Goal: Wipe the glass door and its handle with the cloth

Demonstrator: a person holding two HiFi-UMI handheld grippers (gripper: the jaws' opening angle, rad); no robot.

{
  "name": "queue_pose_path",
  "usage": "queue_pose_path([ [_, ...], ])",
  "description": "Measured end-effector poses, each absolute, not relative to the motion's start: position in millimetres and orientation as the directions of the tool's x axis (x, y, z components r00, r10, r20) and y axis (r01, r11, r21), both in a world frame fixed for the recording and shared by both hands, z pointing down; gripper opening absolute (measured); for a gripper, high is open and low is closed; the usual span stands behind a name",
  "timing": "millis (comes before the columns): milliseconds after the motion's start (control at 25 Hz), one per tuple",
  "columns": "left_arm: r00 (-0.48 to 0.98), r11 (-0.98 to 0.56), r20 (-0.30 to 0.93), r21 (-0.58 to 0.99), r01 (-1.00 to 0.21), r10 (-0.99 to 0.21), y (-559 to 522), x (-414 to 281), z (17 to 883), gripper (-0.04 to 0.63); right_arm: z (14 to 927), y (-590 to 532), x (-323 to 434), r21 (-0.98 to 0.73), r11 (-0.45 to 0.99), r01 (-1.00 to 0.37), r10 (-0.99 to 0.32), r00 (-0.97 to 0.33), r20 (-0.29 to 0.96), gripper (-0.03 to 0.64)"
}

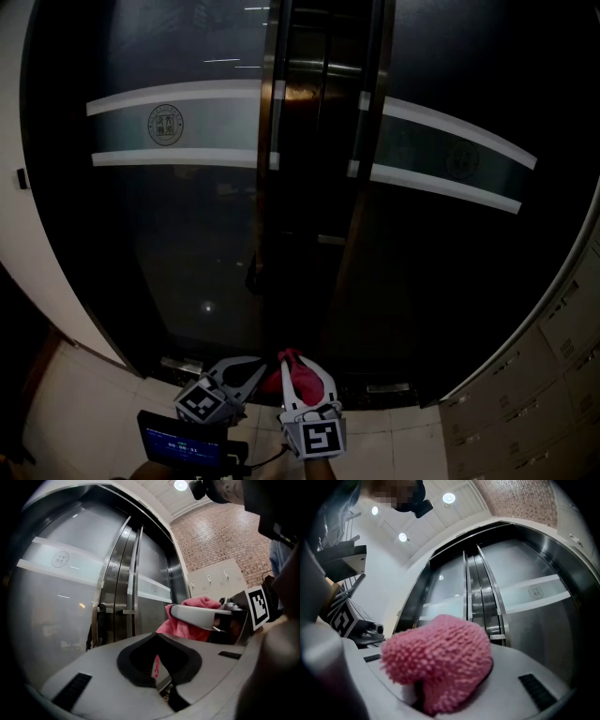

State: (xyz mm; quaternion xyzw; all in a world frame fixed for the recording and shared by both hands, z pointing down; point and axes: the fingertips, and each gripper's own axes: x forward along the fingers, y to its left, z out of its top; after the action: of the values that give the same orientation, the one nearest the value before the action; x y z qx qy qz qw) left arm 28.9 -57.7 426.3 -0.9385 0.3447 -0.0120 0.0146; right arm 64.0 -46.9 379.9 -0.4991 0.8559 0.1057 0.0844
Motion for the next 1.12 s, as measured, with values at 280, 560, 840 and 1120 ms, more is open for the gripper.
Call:
queue_pose_path([
  [280,0.734,-0.734,-0.006,-0.033,-0.679,-0.679,-63,29,414,0.006,376,-44,56,0.104,0.514,-0.852,-0.813,-0.522,-0.257,0.058],
  [560,0.711,-0.711,-0.003,-0.025,-0.703,-0.703,-65,24,413,0.005,377,-42,55,0.095,0.523,-0.847,-0.808,-0.529,-0.258,0.057],
  [840,0.719,-0.719,0.004,-0.025,-0.695,-0.695,-64,23,415,0.005,379,-44,54,0.100,0.519,-0.849,-0.816,-0.527,-0.238,0.054],
  [1120,0.720,-0.720,0.014,-0.026,-0.694,-0.694,-65,21,417,0.005,379,-47,51,0.109,0.515,-0.850,-0.818,-0.526,-0.233,0.054],
])
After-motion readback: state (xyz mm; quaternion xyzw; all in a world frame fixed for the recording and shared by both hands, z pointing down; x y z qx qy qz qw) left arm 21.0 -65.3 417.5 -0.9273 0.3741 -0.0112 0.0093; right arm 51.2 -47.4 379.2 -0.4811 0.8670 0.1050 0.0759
